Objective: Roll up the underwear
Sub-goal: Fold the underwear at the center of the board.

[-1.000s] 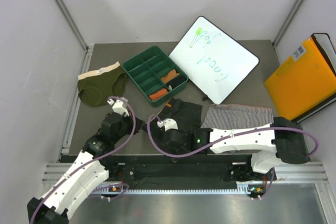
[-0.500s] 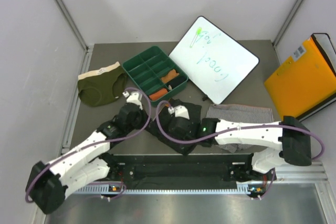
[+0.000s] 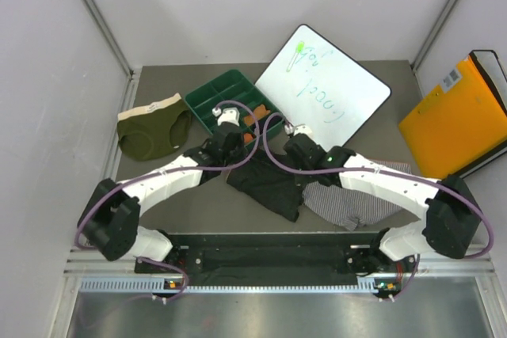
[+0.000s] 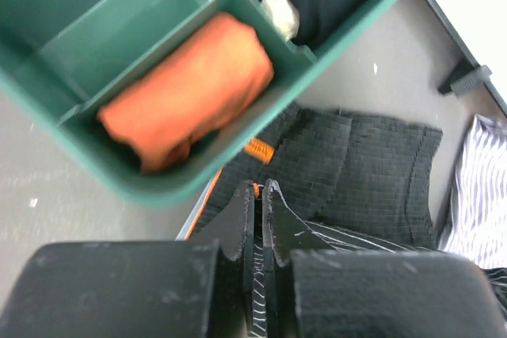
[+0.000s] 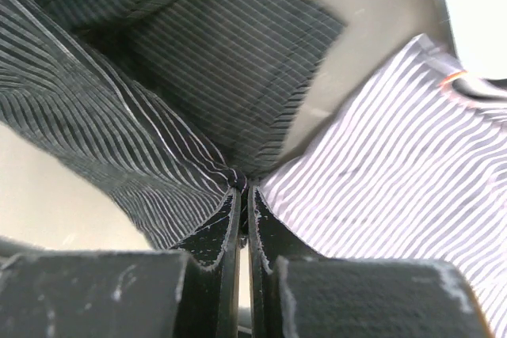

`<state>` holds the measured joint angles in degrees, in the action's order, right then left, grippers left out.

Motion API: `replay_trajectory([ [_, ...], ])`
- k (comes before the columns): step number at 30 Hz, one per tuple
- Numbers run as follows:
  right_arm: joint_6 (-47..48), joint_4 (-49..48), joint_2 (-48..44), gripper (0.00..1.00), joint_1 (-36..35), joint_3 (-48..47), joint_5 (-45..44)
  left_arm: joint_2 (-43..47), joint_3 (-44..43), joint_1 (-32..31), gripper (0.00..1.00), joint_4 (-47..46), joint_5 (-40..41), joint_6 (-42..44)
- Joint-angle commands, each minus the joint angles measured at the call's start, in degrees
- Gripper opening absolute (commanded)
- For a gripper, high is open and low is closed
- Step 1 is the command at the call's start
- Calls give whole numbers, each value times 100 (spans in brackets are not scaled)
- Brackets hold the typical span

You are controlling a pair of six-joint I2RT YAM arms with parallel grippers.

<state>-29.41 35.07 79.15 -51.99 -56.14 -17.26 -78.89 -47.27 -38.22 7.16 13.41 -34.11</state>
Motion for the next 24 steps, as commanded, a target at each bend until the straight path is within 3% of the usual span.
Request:
replay_trajectory([
  [1, 611, -220, 144, 0, 531, -213, 143, -538, -599, -10, 0, -320, 241, 176],
  [14, 1218, -747, 996, 0, 1270, -503, 214, -1769, -1653, -2, 0, 57, 909, 317],
  [24, 1473, -1081, 1558, 0, 1463, -758, 231, -2104, -1812, 16, 0, 110, 1190, 335],
])
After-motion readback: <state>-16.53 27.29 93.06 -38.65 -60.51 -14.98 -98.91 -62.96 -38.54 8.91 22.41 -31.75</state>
